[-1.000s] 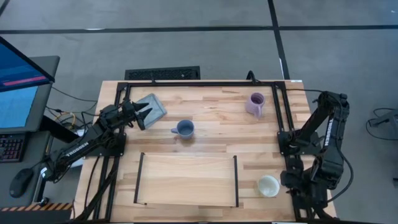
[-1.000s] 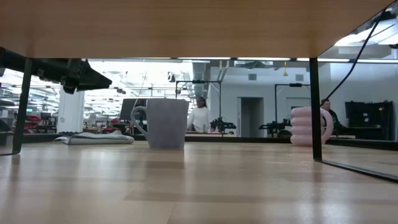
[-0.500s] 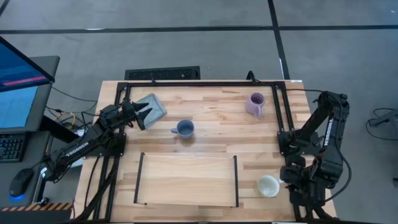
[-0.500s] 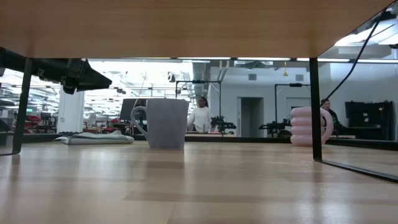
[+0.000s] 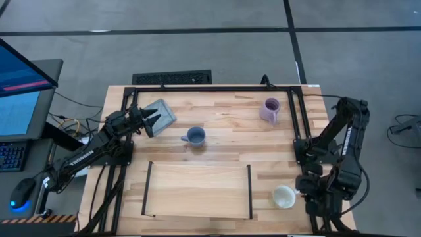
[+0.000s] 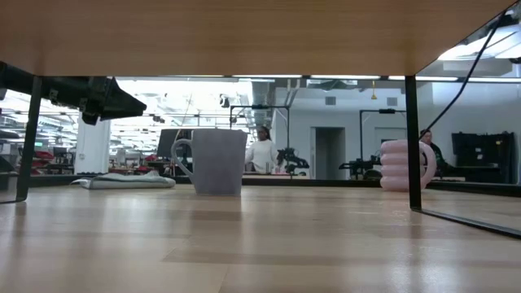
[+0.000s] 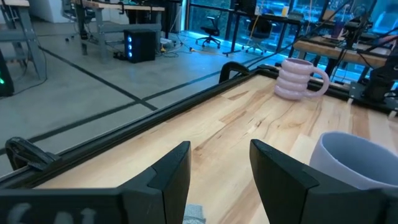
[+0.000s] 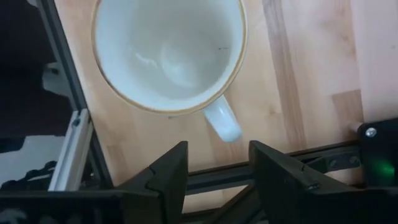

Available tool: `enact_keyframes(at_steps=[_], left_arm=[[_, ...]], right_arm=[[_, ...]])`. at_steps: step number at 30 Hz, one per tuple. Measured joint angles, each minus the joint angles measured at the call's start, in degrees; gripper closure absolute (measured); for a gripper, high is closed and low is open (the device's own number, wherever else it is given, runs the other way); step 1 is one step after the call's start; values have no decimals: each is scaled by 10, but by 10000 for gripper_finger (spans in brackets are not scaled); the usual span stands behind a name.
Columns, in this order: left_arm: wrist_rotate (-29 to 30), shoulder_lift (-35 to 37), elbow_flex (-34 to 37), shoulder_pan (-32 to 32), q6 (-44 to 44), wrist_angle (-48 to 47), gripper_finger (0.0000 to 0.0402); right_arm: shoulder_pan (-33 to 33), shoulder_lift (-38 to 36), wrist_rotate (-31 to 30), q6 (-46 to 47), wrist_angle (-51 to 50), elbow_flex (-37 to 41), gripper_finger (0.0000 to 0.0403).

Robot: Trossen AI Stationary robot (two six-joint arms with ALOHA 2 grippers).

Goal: Stack small to large cups/mugs on shelf
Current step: Put the green mug on the shelf

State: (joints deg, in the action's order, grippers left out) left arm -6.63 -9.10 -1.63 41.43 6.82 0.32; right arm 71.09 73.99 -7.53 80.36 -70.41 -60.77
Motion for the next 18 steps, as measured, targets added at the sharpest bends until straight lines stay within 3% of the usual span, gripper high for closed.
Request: enact_keyframes(at_steps=[18], left_arm=[[0,0,0,0,1,0,246]], right_arm=[[0,81,15,-45,-14,0,210]])
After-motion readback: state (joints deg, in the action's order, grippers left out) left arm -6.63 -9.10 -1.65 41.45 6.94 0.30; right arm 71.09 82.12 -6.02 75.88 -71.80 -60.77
